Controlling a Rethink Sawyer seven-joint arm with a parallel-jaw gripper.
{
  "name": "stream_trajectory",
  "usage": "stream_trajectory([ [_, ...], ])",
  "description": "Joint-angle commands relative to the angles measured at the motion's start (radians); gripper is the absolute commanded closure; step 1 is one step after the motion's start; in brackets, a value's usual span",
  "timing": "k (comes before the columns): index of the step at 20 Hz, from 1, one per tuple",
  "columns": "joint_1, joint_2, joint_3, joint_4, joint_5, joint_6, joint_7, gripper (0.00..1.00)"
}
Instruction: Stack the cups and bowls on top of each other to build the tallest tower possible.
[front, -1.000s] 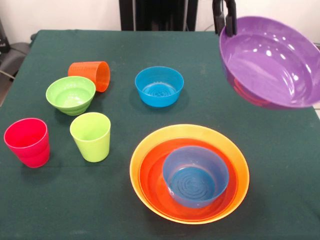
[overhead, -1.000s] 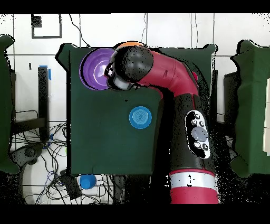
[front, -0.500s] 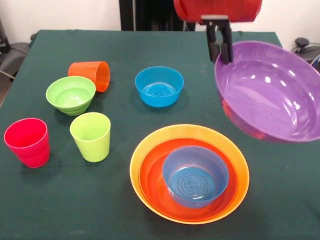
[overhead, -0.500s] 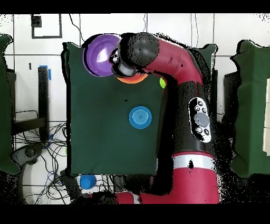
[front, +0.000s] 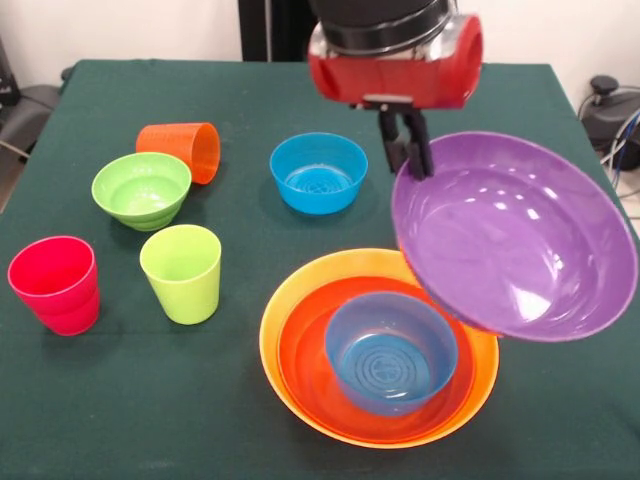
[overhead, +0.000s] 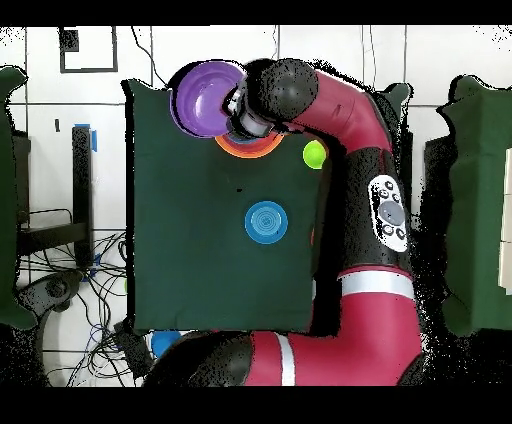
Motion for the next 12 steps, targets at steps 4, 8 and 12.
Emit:
stream_trajectory([
  [4, -0.078, 0.026, 0.118, -0.018, -0.033, -0.020, -0.146, 1.00],
  [8, -0.113, 0.035, 0.149, 0.020, -0.038, -0.066, -0.179, 1.00],
  [12, -0.137, 0.024, 0.170, 0.076, -0.045, -0.136, -0.183, 1.00],
])
